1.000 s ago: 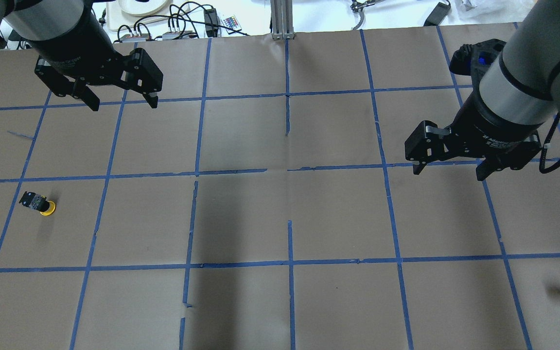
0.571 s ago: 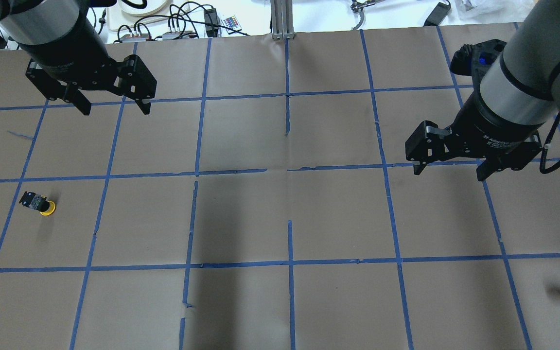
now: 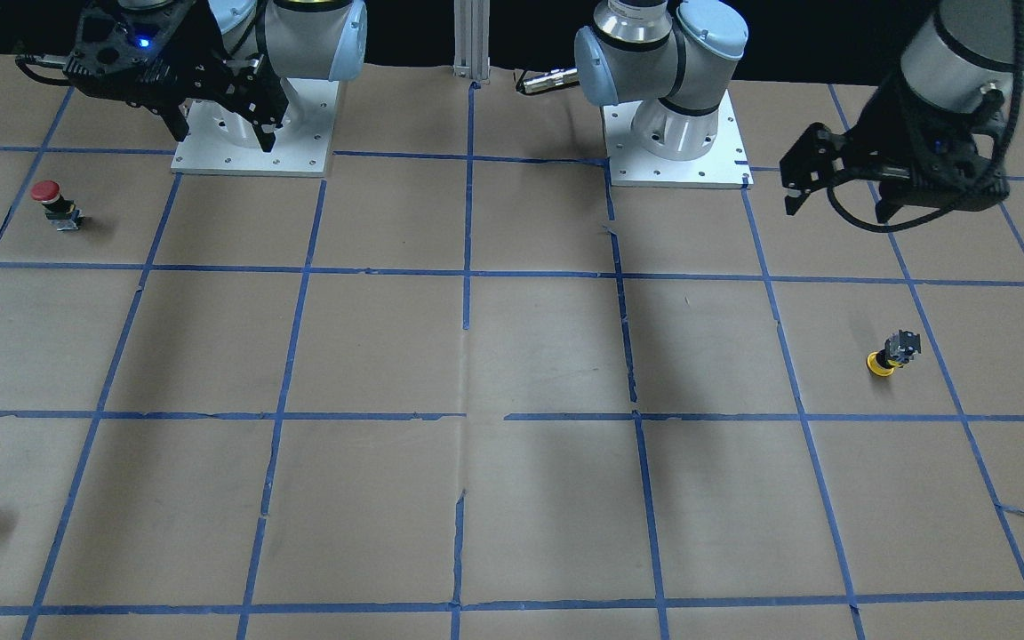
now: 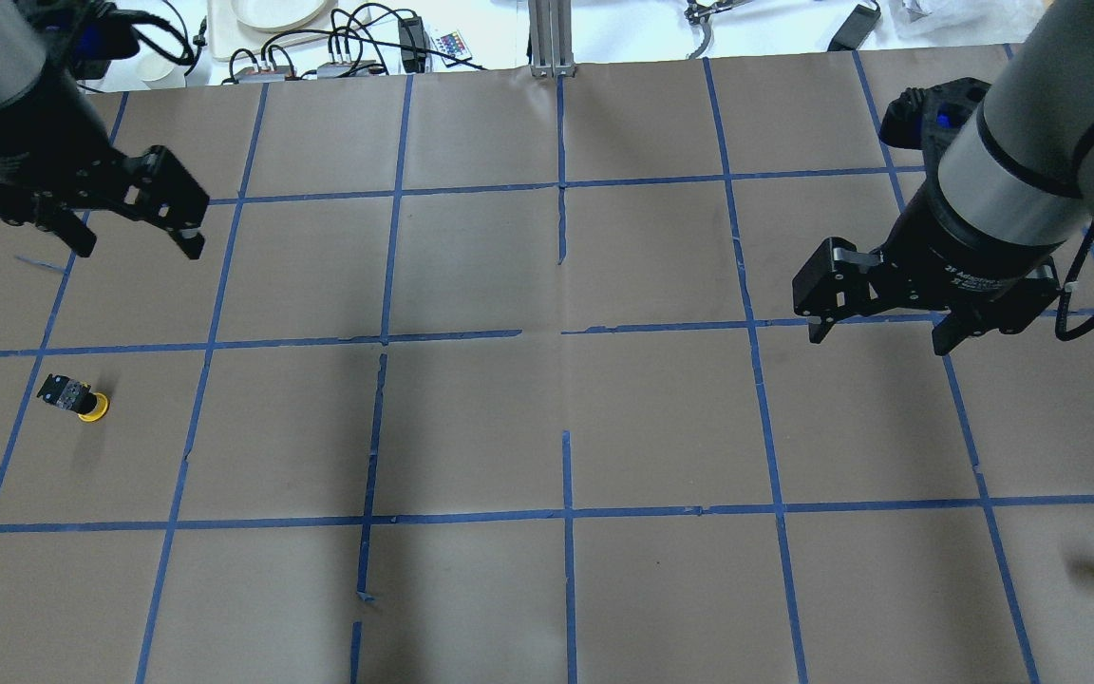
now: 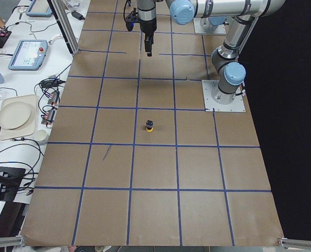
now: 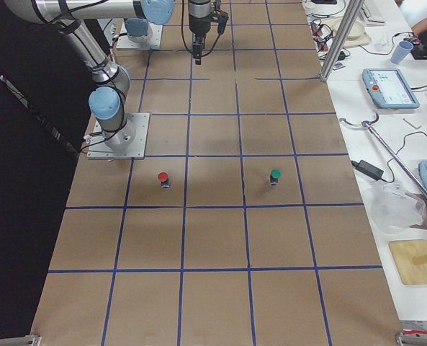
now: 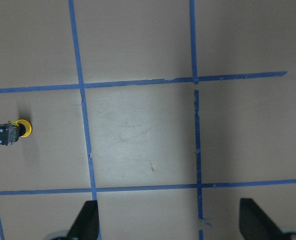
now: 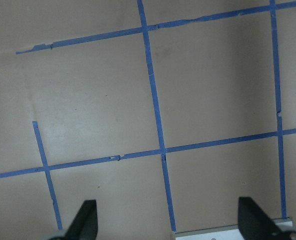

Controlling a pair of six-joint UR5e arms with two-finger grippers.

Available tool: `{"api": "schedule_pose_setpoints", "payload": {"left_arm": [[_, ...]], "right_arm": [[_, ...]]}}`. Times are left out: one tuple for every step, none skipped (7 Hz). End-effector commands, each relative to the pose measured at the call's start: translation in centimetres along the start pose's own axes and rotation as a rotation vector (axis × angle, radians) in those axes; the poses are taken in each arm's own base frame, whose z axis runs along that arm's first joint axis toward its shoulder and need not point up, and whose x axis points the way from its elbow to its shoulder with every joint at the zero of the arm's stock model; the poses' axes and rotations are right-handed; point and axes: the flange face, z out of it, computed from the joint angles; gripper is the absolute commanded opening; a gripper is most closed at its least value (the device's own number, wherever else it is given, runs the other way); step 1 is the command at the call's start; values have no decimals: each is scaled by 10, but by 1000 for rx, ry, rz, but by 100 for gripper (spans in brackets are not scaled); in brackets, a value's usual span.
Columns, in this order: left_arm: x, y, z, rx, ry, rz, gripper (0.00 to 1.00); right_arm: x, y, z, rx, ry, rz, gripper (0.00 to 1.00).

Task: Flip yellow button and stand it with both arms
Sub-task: 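Move the left gripper down over the yellow button switch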

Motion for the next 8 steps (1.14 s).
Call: {"api": "schedule_pose_setpoints", "payload": {"left_arm": [[-95,5,38,-23,71,34,98],[-136,-8,62,10,53,104,98],[-175,-12,92,31,43,105,98],[-201,-10,115,57,4,69,98],[-212,-8,134,79,-21,66,98],[-221,-11,157,71,-13,110,98],[-236,-14,182,53,8,126,98],[-245,-8,197,33,31,127,98]], "right_arm": [[0,0,0,1,-1,0,100],[0,0,0,5,-1,0,100],[0,0,0,2,1,1,100],[0,0,0,2,-1,1,100],[0,1,1,1,-1,0,100],[-1,0,1,3,-3,0,100],[0,0,1,-1,-2,14,100],[0,0,1,-1,-1,14,100]]}}
